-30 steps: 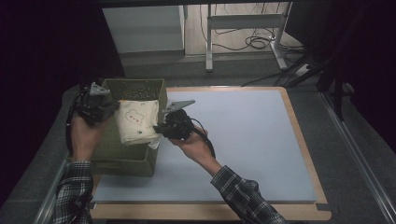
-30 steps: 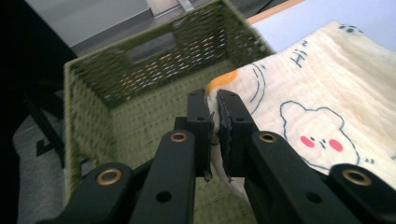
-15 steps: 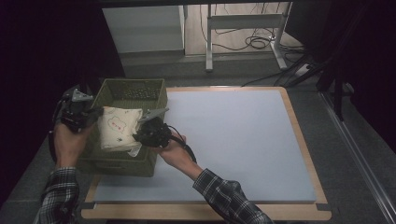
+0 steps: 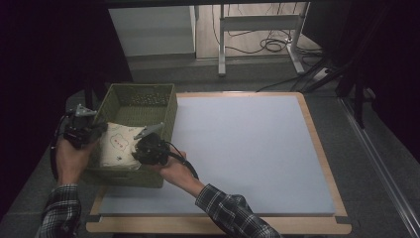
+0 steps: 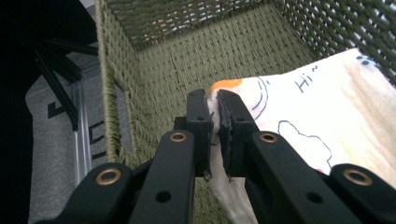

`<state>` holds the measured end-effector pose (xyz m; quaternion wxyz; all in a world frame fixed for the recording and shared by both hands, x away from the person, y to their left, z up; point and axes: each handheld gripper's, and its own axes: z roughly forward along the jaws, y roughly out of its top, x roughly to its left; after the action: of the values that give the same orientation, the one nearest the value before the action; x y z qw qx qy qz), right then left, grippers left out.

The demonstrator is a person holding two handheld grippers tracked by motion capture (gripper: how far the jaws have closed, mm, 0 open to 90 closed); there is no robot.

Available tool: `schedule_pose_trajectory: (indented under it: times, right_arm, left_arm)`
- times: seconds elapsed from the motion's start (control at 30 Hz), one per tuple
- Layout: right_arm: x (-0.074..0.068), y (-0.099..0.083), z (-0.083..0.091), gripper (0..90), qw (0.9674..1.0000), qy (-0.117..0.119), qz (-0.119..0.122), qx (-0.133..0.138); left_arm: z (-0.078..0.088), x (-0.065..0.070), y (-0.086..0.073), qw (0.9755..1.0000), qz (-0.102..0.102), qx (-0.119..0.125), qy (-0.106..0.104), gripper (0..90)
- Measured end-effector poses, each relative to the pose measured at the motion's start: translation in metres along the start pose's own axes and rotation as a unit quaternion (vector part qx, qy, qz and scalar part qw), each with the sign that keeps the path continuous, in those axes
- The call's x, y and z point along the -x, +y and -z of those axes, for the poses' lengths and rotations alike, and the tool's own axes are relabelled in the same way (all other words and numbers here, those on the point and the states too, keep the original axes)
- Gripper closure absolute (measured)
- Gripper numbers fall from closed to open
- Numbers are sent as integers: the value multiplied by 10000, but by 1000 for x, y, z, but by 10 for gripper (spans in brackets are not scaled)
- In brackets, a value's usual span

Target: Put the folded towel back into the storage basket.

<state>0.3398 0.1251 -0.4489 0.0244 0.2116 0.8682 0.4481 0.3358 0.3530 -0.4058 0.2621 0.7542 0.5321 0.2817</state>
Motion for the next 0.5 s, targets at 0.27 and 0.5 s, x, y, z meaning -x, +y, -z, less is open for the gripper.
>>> schedule_pose_trajectory:
  times: [0.27, 0.5]
  right_arm:
    - [0, -5, -2, 807, 9999, -76, -93, -96]
    - [-4, -11, 4, 799, 9995, -210, -133, -213]
  left_arm:
    - [-13, 7, -8, 9998, -63, -135, -120, 833]
    - [-27, 16, -10, 9993, -119, -232, -259, 831]
